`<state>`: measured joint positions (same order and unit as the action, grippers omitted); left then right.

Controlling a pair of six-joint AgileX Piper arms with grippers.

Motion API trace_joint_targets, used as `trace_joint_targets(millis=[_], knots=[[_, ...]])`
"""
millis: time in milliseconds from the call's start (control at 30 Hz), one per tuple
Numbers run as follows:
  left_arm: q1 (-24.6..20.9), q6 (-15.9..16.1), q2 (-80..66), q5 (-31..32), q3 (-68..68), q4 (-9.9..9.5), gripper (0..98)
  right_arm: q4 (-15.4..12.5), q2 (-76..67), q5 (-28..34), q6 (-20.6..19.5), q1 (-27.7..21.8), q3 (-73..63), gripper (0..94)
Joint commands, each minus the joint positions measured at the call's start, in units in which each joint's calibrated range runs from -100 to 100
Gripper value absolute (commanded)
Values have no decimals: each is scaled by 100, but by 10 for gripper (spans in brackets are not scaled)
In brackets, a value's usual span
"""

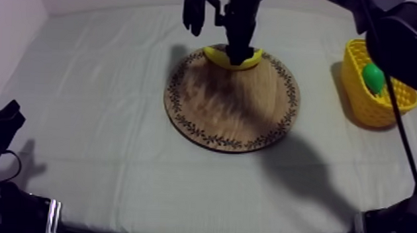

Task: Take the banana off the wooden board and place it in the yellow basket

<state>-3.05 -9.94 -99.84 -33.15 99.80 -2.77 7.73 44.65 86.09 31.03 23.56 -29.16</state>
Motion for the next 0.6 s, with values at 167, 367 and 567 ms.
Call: trace_joint_targets(millis=[167,367,567], knots=[[-2,0,2,1,-2,1,1,70,522,-139,56,-43,-208,763],[-2,0,2,1,-2,1,1,128,850,-229,70,-73,-517,750],[-2,0,2,1,-2,1,1,216,1090,-395,65,-81,-582,721]])
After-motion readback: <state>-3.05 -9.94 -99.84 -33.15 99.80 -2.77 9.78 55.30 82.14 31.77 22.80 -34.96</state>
